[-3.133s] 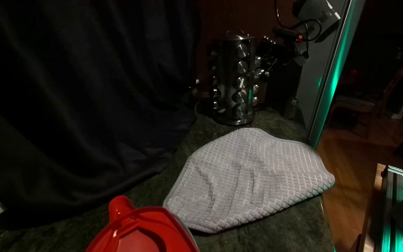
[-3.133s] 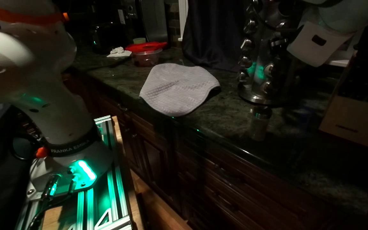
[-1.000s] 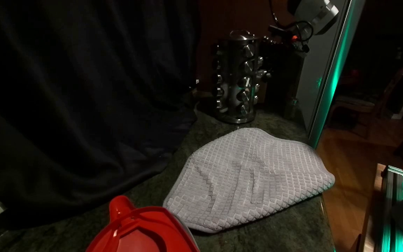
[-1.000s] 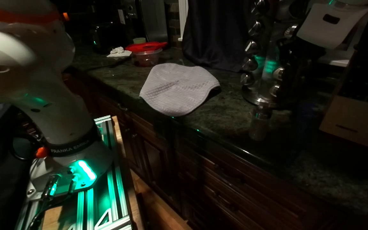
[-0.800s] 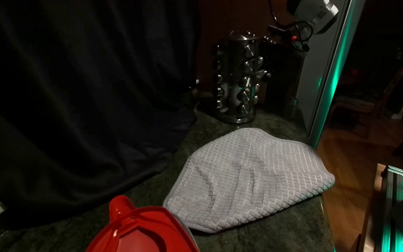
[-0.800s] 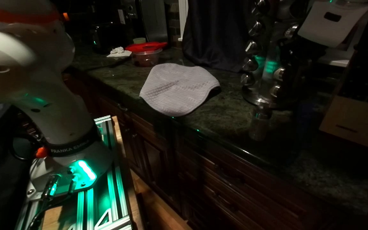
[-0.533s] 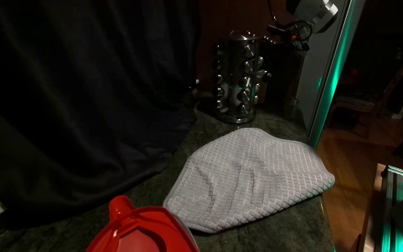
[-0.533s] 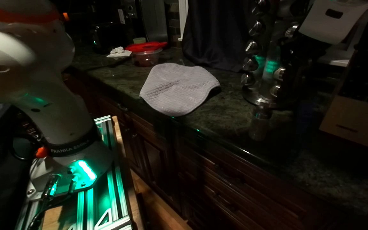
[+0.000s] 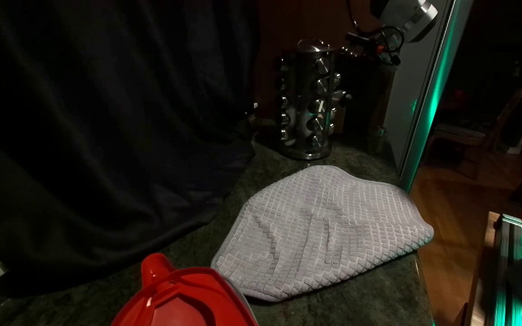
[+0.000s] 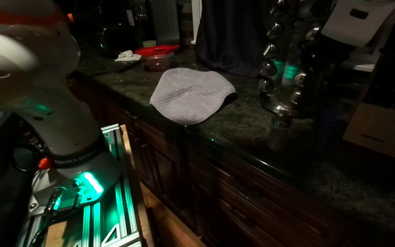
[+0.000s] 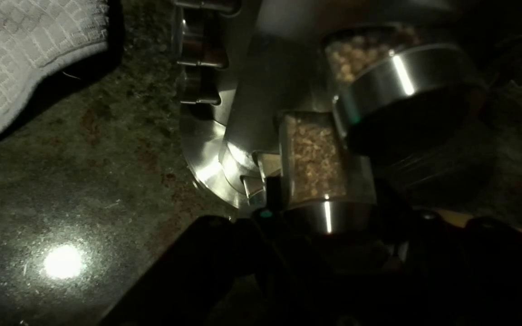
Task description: Take a jar out of the stand
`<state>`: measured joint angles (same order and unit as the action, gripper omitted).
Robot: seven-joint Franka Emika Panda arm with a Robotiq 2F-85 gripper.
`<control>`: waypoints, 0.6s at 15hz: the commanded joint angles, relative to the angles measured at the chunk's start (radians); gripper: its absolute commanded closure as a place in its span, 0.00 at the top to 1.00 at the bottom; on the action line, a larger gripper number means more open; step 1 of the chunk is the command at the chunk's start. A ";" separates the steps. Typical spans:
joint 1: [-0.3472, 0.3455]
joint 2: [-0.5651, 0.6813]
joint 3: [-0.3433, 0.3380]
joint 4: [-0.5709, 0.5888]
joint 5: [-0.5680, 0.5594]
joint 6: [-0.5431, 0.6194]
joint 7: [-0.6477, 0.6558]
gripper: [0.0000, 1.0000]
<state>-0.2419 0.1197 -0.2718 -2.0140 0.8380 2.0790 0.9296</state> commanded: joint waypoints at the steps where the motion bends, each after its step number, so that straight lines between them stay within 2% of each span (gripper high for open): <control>1: 0.003 -0.010 0.007 -0.004 -0.019 0.014 0.025 0.67; 2: 0.003 -0.011 0.008 -0.004 -0.018 0.015 0.025 0.74; 5: 0.006 -0.006 0.013 0.001 -0.019 0.014 0.029 0.85; 7: 0.008 -0.003 0.016 0.004 -0.023 0.017 0.034 0.87; 8: 0.010 -0.001 0.018 0.006 -0.026 0.019 0.035 0.98; 9: 0.012 0.001 0.020 0.009 -0.027 0.019 0.035 0.97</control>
<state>-0.2386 0.1200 -0.2590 -2.0123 0.8376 2.0790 0.9317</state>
